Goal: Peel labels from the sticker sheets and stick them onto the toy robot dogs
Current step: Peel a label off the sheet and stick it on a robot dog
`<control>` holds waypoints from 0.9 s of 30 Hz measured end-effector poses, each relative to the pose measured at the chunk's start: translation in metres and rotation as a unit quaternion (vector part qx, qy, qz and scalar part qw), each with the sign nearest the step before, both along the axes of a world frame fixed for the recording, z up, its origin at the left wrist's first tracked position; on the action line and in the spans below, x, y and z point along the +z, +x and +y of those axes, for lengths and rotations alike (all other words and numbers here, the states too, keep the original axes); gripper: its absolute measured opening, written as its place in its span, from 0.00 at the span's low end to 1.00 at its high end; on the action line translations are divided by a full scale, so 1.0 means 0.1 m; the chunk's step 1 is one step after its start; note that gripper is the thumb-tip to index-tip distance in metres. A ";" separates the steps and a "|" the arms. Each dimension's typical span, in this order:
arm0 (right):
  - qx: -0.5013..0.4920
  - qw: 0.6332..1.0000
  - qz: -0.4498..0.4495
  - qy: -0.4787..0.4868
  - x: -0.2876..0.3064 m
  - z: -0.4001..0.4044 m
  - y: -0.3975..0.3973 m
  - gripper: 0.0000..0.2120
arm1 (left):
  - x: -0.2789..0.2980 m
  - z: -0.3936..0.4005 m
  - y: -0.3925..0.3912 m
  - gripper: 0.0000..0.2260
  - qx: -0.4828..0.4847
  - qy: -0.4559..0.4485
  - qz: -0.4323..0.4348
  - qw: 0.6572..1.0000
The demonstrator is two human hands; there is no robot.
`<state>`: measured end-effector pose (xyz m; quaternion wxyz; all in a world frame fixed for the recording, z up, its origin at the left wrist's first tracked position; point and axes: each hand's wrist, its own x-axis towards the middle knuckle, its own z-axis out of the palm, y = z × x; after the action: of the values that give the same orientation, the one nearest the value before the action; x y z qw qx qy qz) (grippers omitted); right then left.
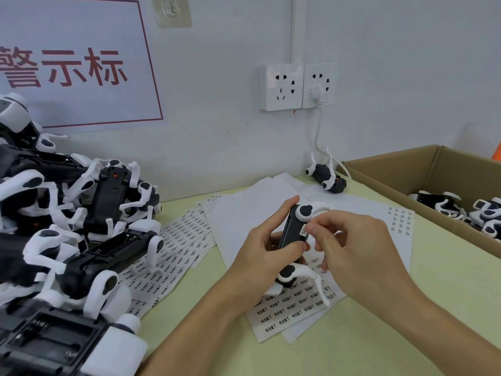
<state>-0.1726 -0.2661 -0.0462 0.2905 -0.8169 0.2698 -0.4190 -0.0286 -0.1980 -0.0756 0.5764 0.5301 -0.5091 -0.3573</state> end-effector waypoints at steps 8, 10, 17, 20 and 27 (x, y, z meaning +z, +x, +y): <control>0.005 1.000 -0.003 -0.011 0.00 -0.01 0.00 0.16 | -0.01 -0.02 0.00 0.26 0.002 -0.002 0.010 1.000; 0.003 1.000 -0.004 -0.009 -0.01 -0.01 0.00 0.16 | -0.01 -0.02 0.00 0.26 0.001 -0.002 0.012 1.000; -0.001 1.000 -0.005 -0.011 -0.01 -0.02 0.00 0.14 | -0.01 -0.02 0.00 0.26 0.000 -0.005 0.016 1.000; -0.002 1.000 -0.001 -0.015 -0.01 -0.01 -0.01 0.14 | -0.02 -0.02 0.00 0.26 0.001 -0.005 0.012 1.000; 0.000 1.000 0.007 -0.019 -0.01 -0.02 -0.01 0.14 | -0.01 -0.01 0.00 0.25 0.003 -0.007 0.013 1.000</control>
<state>-0.1740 -0.2679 -0.0470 0.2725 -0.8252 0.2640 -0.4184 -0.0284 -0.1994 -0.0767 0.5876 0.5227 -0.5027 -0.3590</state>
